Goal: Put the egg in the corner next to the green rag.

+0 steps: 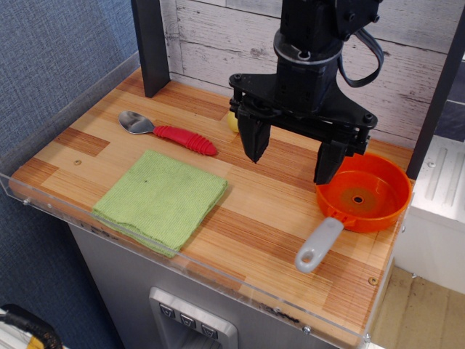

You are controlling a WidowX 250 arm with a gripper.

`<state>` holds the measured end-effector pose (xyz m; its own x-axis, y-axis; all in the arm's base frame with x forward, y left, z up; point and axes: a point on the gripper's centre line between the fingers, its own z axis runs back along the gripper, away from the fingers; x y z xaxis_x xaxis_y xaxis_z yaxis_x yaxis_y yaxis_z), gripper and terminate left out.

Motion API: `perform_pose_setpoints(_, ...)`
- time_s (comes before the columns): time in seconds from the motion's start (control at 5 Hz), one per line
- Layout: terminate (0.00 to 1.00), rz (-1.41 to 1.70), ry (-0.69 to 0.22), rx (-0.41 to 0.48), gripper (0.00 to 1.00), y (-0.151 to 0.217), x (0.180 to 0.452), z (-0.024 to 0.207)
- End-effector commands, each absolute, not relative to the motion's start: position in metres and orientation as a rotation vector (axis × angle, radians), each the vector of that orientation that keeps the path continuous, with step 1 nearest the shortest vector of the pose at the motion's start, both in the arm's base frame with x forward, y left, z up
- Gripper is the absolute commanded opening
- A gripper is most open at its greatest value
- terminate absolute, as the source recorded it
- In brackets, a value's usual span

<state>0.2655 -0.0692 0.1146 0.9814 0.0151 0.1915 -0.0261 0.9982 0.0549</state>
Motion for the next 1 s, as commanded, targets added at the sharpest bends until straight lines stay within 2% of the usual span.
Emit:
perform_pose_setpoints(0.0,0.0,0.021,-0.192,0.057,1.0,-0.069,0.266,0.115)
perform_pose_setpoints(0.4,0.0,0.34,-0.154,-0.007,1.0,-0.027,0.278,0.109)
perform_pose_setpoints(0.6,0.0,0.6,-0.112,-0.105,1.0,0.015,0.287,0.104)
perform_pose_setpoints(0.8,0.0,0.849,-0.139,-0.105,1.0,0.045,0.294,0.102)
